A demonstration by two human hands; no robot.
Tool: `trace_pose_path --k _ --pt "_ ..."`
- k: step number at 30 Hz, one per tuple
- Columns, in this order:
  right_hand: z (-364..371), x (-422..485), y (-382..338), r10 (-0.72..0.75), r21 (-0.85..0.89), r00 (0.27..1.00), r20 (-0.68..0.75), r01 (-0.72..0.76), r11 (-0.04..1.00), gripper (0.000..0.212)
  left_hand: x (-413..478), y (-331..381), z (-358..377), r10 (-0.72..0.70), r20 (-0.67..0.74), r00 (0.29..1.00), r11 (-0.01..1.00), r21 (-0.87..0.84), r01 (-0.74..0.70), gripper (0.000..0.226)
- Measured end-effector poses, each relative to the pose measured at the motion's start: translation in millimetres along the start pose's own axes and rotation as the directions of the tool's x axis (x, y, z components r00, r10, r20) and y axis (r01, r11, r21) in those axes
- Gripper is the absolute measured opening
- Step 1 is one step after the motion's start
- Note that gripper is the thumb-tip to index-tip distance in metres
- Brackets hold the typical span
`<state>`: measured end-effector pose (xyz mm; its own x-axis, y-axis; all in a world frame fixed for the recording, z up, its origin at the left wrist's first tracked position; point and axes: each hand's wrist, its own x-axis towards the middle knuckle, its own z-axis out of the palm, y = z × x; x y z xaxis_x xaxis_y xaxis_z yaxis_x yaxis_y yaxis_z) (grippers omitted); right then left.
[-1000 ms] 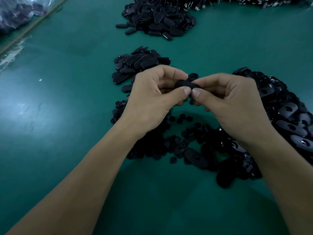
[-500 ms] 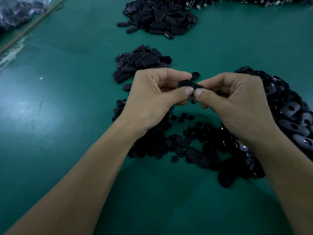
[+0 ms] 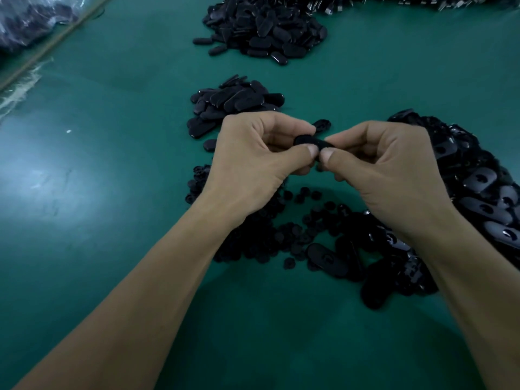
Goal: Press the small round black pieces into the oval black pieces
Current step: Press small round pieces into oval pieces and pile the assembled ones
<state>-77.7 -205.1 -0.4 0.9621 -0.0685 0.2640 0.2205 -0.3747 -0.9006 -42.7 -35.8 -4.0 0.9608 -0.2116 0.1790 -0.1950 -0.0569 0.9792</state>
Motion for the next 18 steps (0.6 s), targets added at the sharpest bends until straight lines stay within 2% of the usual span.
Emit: trace_pose_path --k 4,6,7,9,11,14,18 --pt "-1 2 3 0.002 -0.012 1.0 0.029 -0.002 1.0 0.016 1 0 -1 0.006 -0.027 1.0 0.999 0.051 -0.004 0.018" --pt "-3 2 7 -0.002 -0.142 1.0 -0.031 -0.002 0.99 0.017 2 -2 -4 0.007 -0.083 0.996 0.998 0.071 -0.001 0.019" --pt "-5 2 9 -0.014 -0.264 0.998 -0.057 -0.002 0.965 0.022 4 -2 -6 0.008 -0.133 0.991 0.996 0.085 0.003 0.02" --pt "-10 2 14 -0.014 -0.558 0.998 -0.06 -0.022 0.83 0.035 10 -3 -13 0.019 -0.246 0.969 0.993 0.119 0.01 0.02" --pt "-15 3 15 0.066 -0.721 0.997 -0.031 -0.068 0.69 0.044 18 -4 -20 0.04 -0.332 0.943 0.986 0.166 0.016 0.019" --pt "-15 2 13 0.171 -0.78 0.985 0.016 -0.095 0.619 0.044 29 -5 -24 0.061 -0.367 0.928 0.964 0.262 0.04 0.021" --pt "-15 1 13 0.151 -0.782 0.989 0.009 -0.087 0.617 0.033 40 -11 -24 0.063 -0.319 0.945 0.901 0.426 0.083 0.024"
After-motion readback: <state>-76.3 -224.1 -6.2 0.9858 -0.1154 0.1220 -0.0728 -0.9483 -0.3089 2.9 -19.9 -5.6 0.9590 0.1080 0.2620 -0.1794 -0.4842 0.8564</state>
